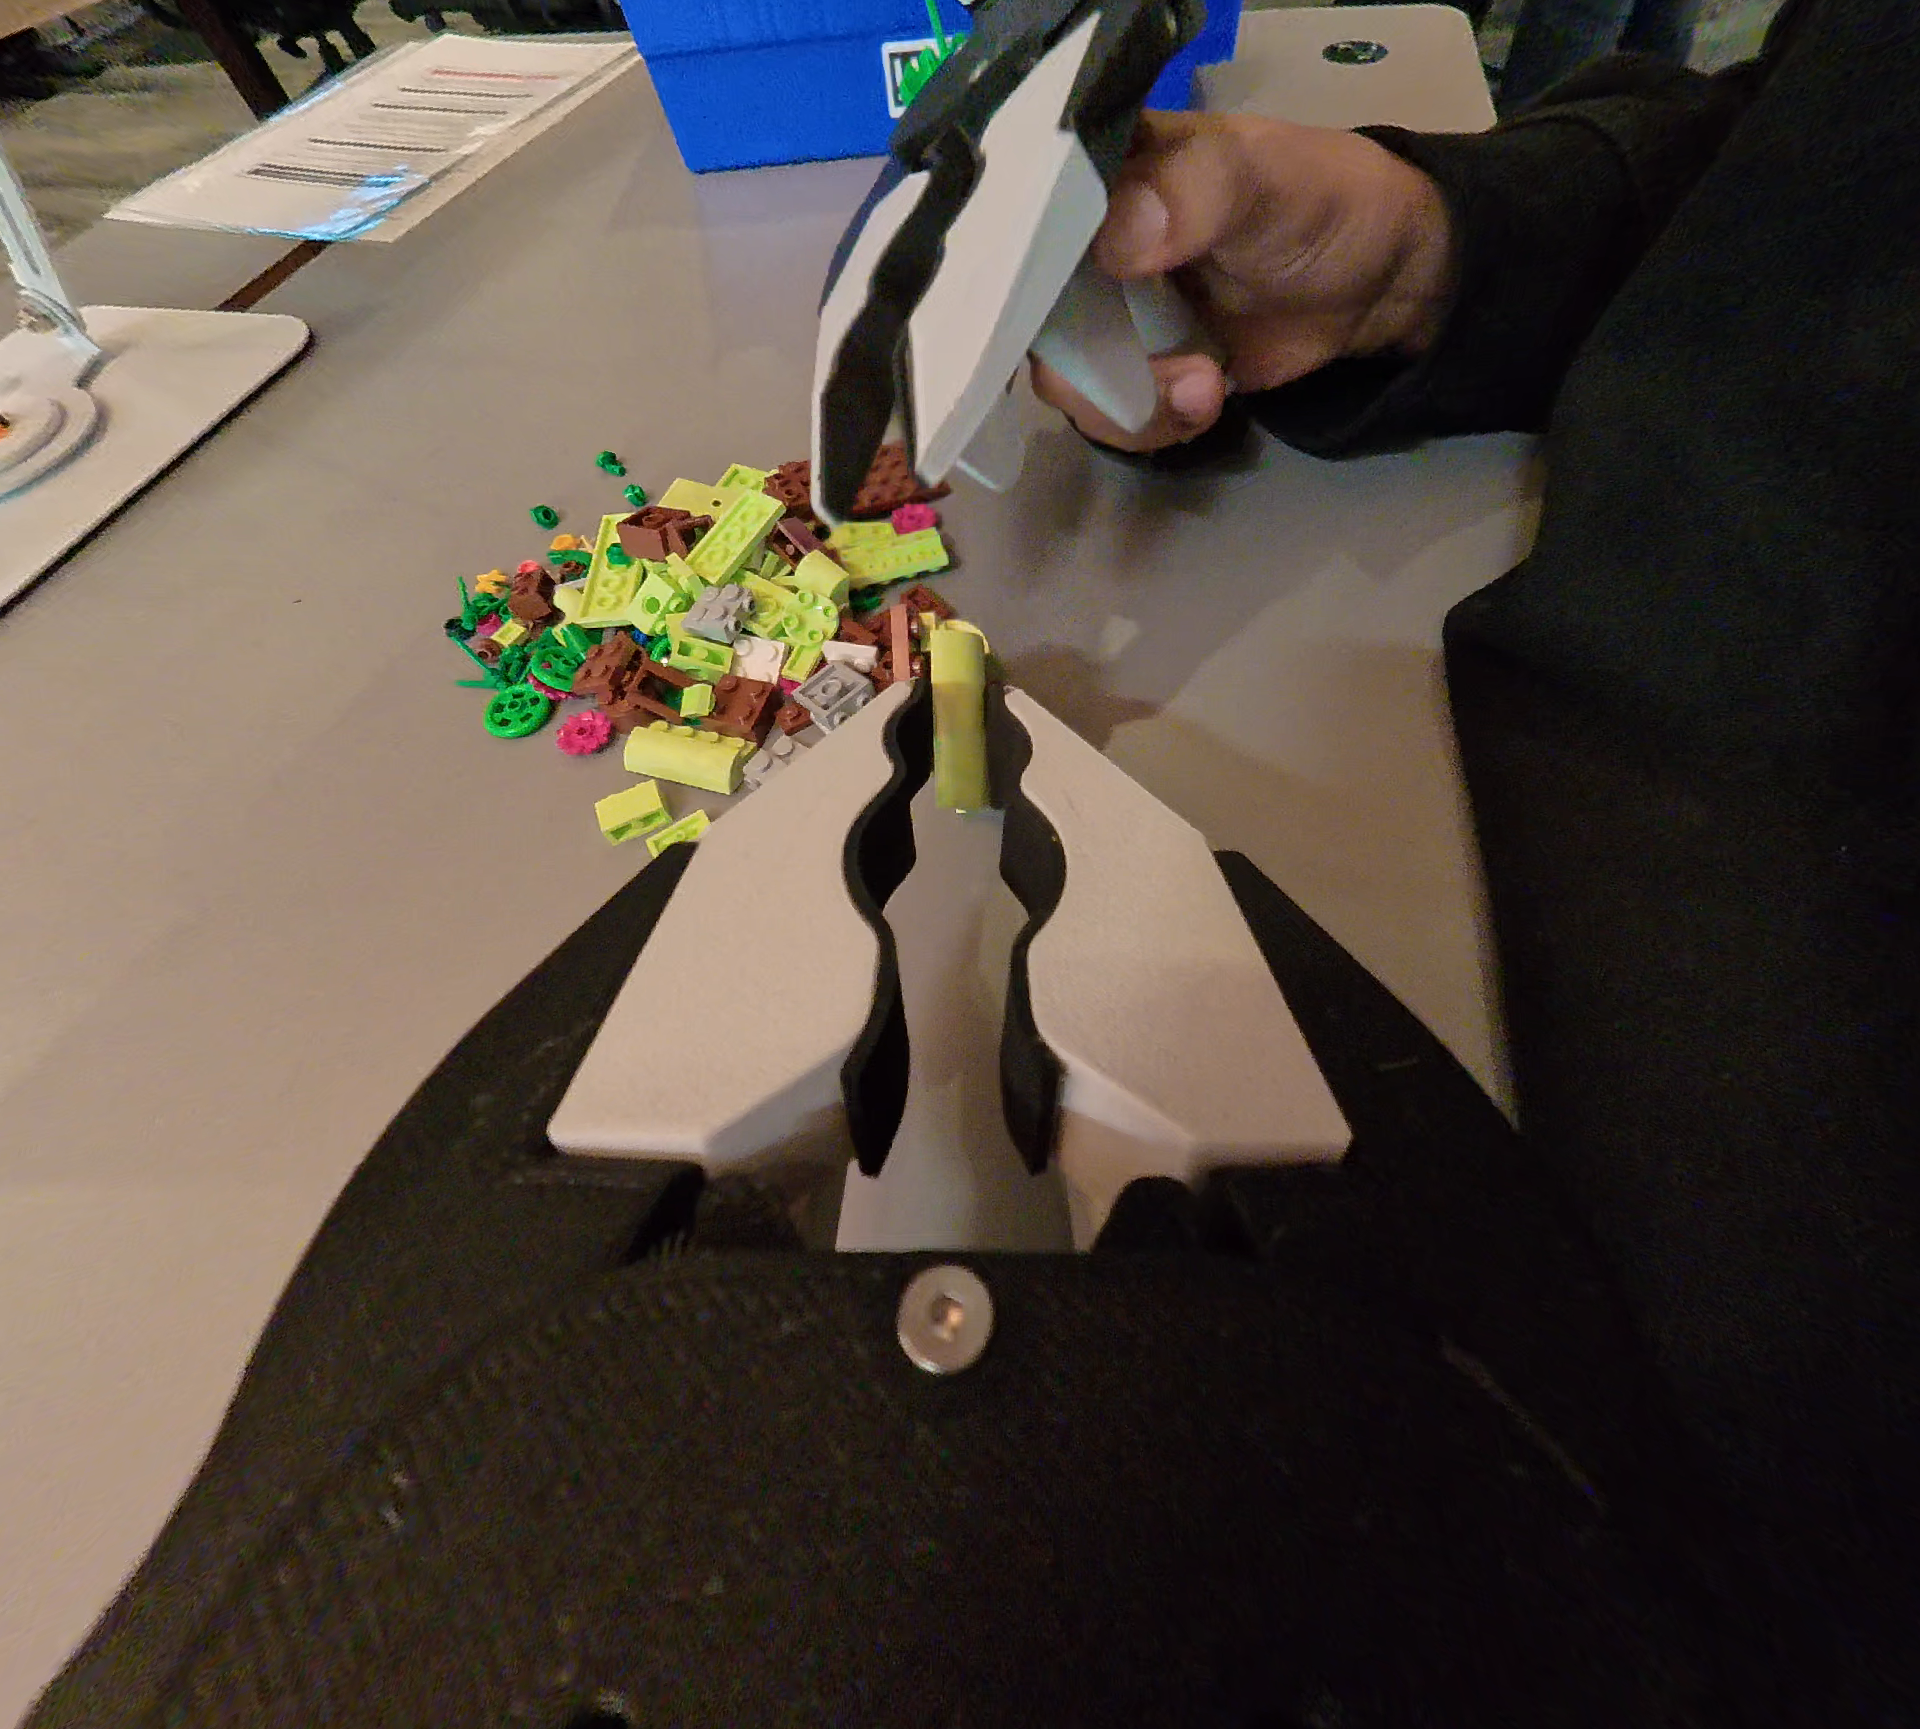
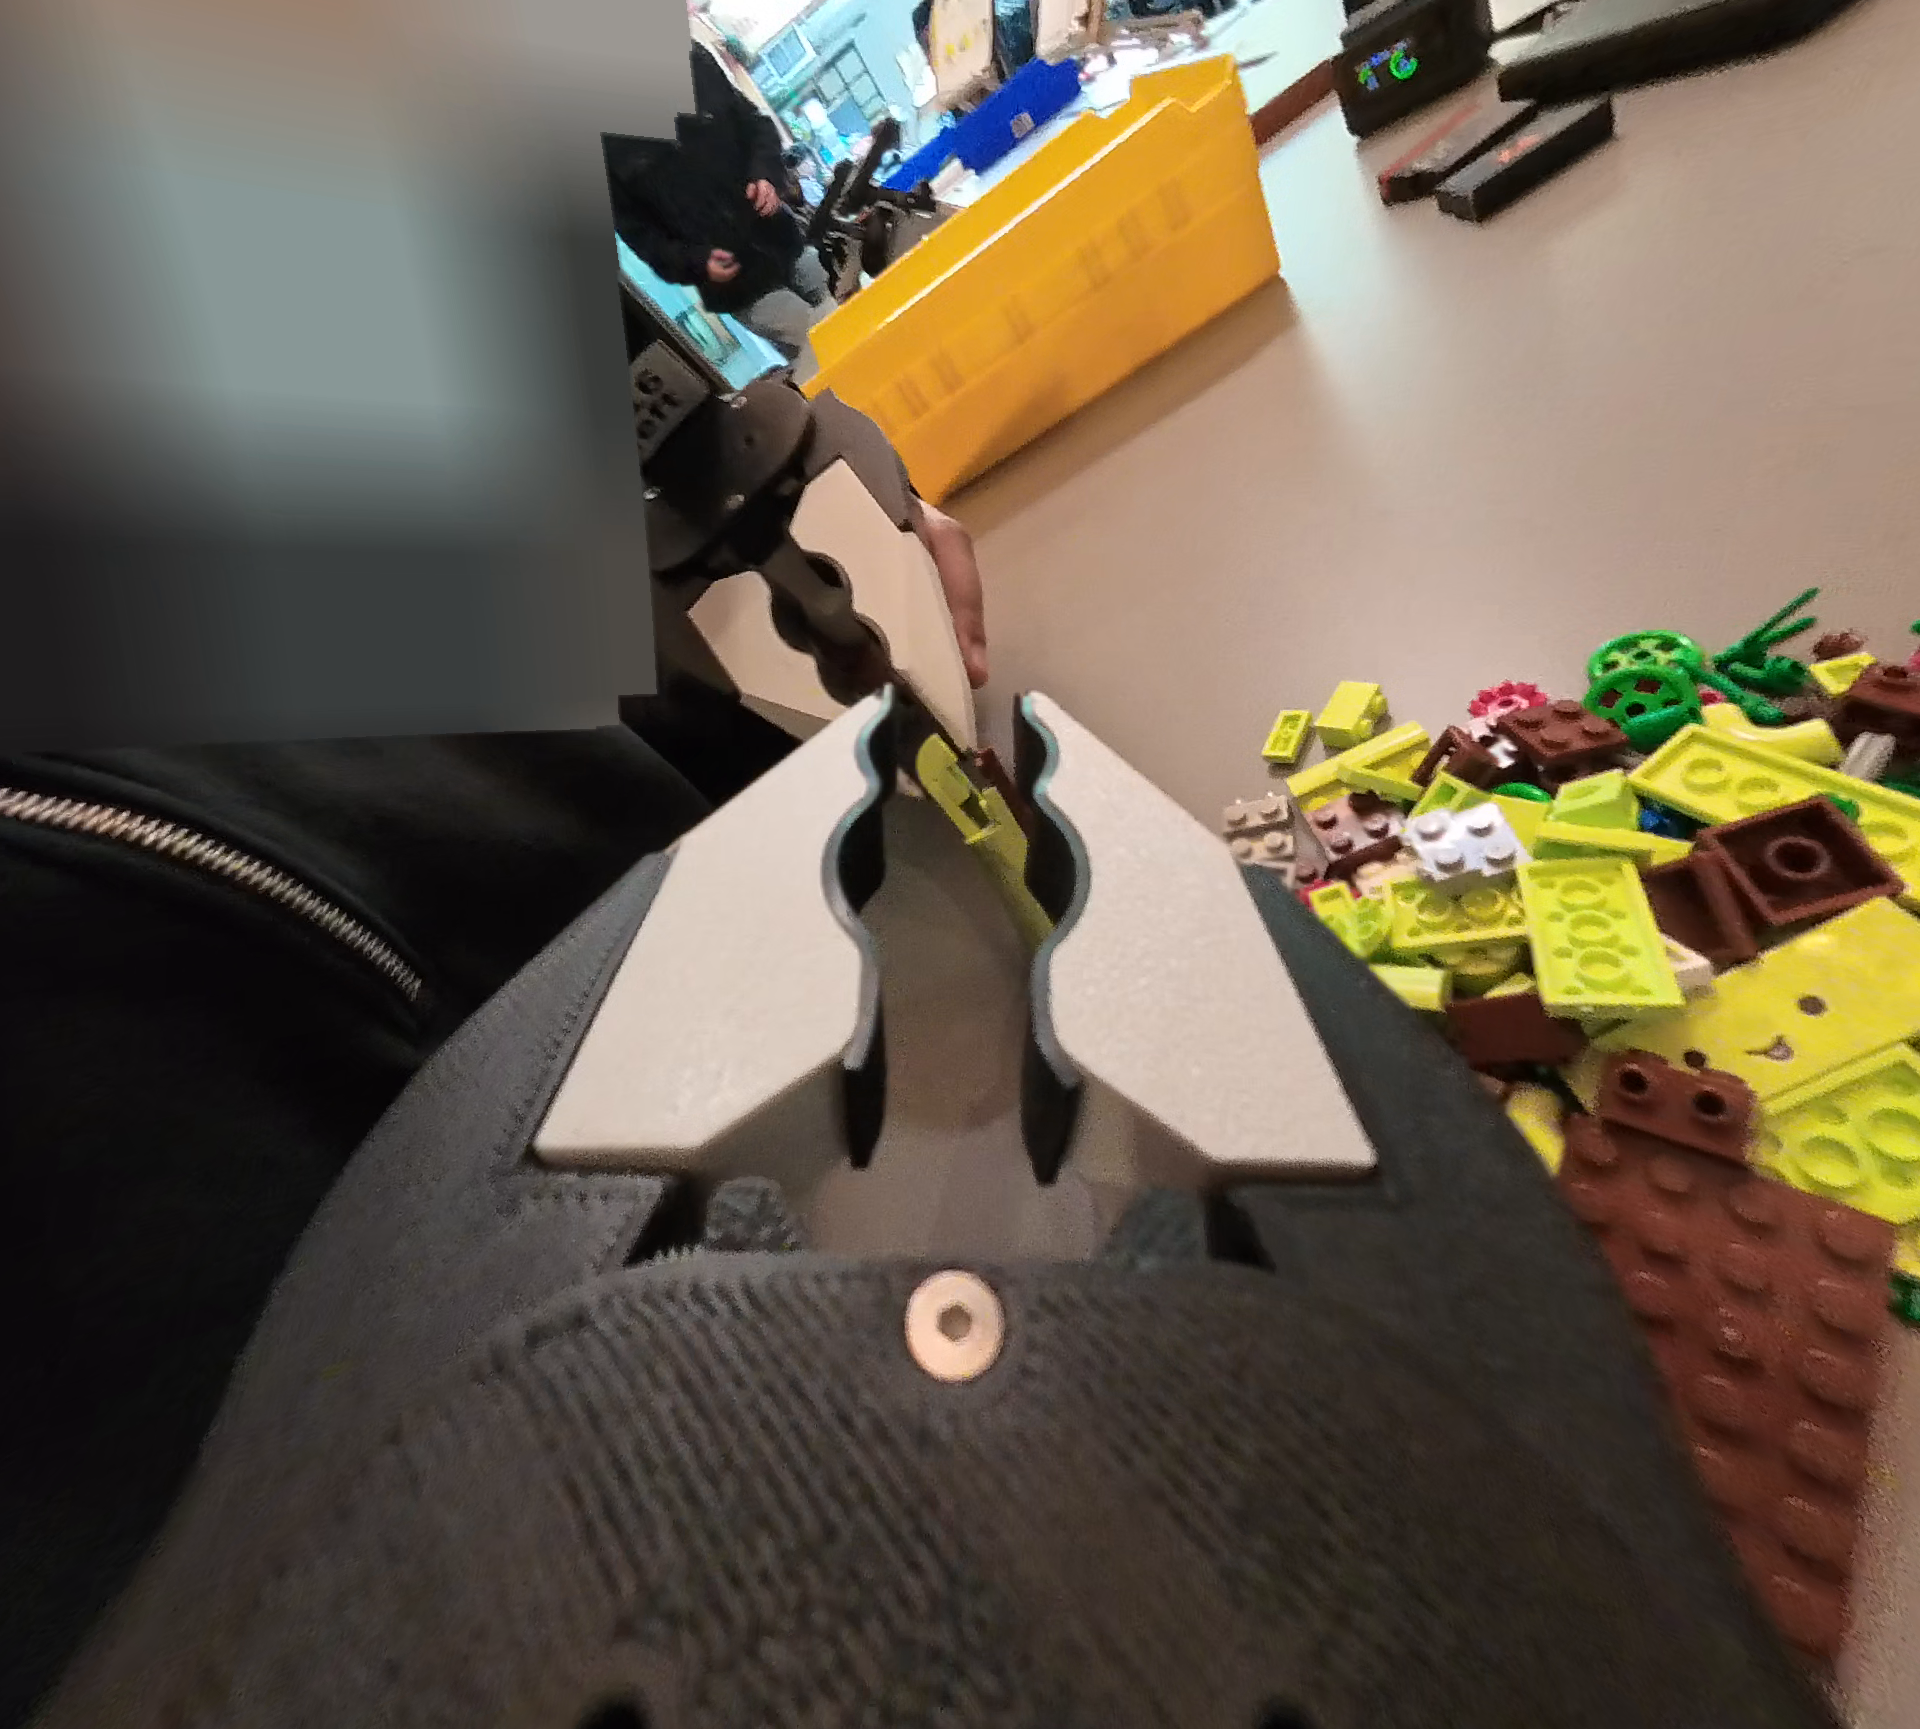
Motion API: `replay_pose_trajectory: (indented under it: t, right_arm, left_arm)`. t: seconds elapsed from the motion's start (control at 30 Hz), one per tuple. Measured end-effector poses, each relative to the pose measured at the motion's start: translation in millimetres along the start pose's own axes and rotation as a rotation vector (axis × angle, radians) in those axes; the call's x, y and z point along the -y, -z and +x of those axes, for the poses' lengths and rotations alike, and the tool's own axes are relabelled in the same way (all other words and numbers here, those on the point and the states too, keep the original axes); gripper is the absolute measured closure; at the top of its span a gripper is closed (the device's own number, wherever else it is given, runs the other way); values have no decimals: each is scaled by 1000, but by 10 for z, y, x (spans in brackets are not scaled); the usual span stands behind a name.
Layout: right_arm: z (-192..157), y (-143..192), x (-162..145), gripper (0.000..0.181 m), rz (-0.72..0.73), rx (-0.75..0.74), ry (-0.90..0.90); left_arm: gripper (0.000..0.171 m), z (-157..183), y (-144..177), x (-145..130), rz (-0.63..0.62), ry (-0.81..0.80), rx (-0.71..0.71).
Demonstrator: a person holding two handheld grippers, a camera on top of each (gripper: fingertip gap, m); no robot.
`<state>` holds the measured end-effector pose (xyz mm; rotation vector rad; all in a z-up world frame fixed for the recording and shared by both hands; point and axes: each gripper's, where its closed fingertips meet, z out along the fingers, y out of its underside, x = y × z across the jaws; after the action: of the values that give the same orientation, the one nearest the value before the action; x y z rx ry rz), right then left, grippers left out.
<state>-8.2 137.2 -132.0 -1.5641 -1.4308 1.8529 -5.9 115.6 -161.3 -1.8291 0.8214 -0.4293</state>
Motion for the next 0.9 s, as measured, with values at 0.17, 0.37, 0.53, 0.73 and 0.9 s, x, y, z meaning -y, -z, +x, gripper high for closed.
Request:
replay_pose_trajectory:
  t: [0.17, 0.37, 0.53, 0.73, 0.9]
  right_arm:
    - [-19, 34, -117, 157, -81, -5, 103]
    - [-58, -104, -283, 155, -182, 3, 144]
    - [-103, -145, -339, 163, -216, 29, 149]
    - [-123, -136, -348, 164, -217, 47, 127]
    - [-132, -105, -297, 175, -182, 57, 115]
  left_arm:
    - [166, 26, 10, -5, 3, -22, -16]
    - [166, 85, 15, -3, 5, -25, -52]
    - [166, 127, 12, -2, 11, -65, -59]
    - [166, 143, 13, -9, 17, -104, -50]
    - [166, 157, 28, -21, 21, -105, -60]
